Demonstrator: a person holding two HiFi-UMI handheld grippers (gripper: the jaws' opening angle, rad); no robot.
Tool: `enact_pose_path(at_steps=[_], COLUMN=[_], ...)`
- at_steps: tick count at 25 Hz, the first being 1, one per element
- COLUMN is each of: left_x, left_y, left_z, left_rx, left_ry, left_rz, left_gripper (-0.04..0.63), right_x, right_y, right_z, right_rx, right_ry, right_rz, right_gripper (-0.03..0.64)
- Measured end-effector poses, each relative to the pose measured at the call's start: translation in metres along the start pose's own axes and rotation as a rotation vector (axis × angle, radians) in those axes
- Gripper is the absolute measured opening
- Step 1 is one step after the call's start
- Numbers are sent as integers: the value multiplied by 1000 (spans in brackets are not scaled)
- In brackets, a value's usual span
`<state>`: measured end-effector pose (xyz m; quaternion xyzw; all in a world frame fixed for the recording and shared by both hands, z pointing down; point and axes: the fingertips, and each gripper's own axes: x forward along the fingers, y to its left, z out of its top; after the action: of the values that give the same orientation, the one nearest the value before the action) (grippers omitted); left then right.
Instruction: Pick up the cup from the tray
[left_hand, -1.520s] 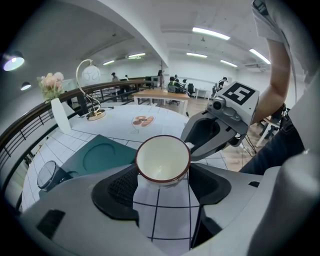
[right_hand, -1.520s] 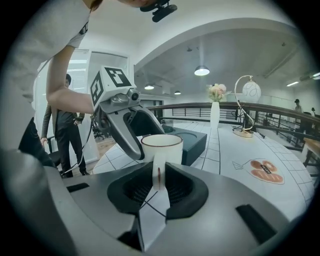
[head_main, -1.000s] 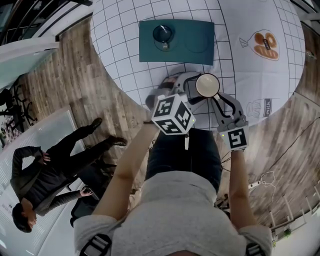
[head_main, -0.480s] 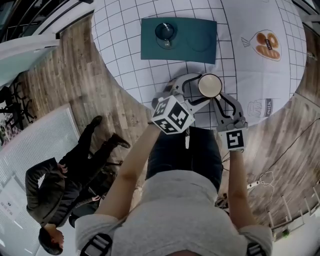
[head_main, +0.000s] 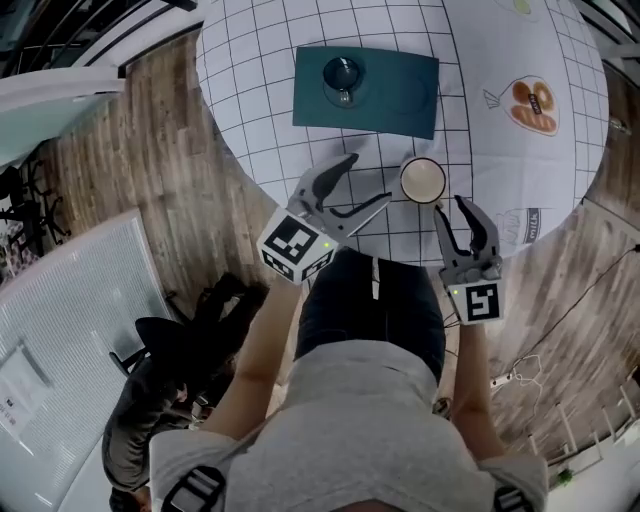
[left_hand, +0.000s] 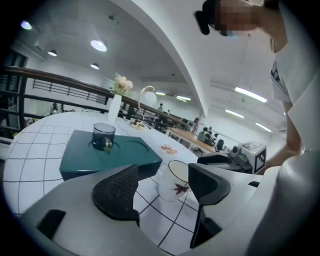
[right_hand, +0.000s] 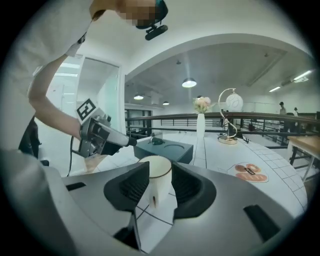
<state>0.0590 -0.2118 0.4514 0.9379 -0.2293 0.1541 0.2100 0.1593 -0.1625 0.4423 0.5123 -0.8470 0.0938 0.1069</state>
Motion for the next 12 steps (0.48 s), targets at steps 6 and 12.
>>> enact_pose_path(at_steps=[6,12], left_x=[-19,-17], left_y=[36,74], left_z=[28,52], left_rx=[-26,-29], left_ry=[-96,-162], left_rz=[186,439], left_gripper=[295,287], right_x=[3,12], right_y=[-11,-8], right_z=[36,59], right_rx=[68,29], right_ry=[-76,-113], right_rz=[-52,-26], right_gripper=[110,109])
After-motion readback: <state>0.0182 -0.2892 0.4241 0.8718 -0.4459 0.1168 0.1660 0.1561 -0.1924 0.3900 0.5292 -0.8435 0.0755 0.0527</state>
